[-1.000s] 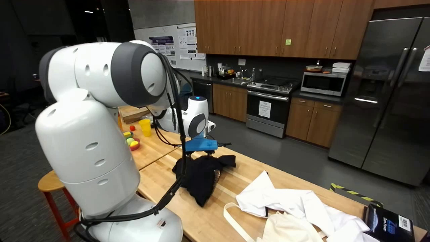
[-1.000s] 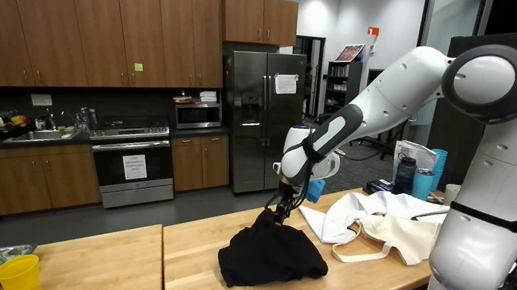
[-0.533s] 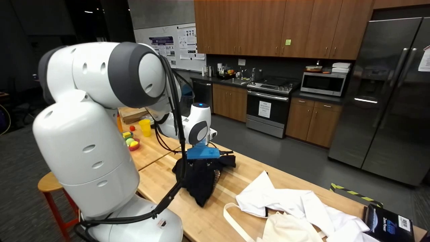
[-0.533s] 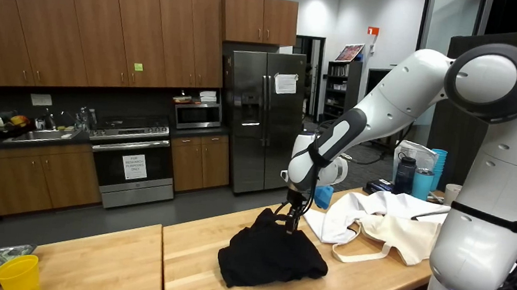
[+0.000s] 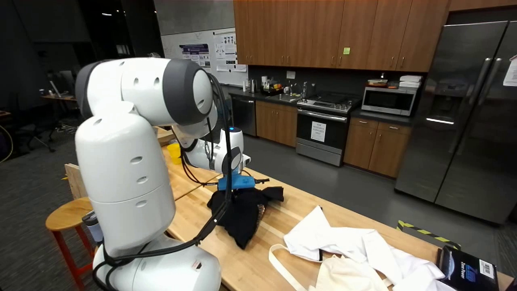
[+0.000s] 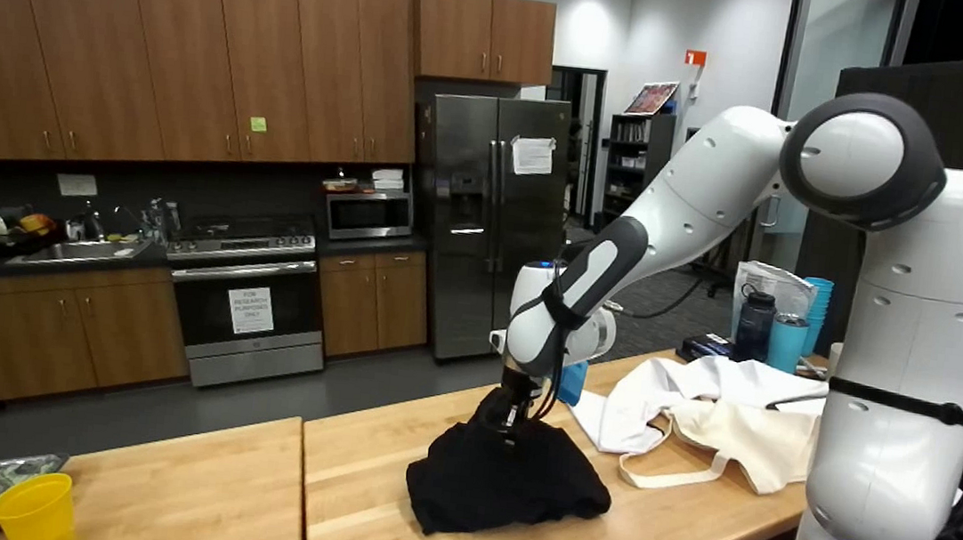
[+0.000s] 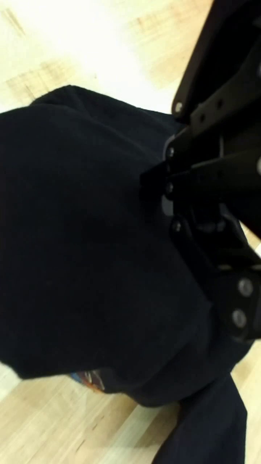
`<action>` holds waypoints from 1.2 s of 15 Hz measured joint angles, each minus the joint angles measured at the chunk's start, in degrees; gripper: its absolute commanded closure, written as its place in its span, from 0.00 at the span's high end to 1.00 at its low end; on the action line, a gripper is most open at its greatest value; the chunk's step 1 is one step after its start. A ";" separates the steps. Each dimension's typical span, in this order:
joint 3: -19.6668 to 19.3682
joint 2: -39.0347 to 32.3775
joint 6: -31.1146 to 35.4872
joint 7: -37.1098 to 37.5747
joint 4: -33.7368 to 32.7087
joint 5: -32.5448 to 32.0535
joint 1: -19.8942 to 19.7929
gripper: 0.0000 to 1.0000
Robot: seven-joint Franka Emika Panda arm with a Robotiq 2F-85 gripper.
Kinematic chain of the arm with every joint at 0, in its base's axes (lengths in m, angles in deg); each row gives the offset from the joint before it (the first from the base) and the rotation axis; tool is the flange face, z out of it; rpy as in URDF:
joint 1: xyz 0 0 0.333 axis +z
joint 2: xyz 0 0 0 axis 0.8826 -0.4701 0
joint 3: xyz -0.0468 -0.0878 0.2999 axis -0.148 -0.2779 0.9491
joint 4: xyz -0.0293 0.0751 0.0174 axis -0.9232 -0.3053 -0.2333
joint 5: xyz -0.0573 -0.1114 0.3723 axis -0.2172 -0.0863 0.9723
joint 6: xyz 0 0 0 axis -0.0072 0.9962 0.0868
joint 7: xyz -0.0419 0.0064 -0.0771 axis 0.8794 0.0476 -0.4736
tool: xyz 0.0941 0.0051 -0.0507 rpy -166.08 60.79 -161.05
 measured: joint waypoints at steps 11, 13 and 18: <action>0.67 -12.24 5.38 19.21 -6.12 -15.36 0.12 0.18; 0.72 -12.34 5.33 19.55 -6.29 -15.36 0.18 0.26; 0.72 -12.37 5.33 19.70 -6.32 -15.36 0.28 0.26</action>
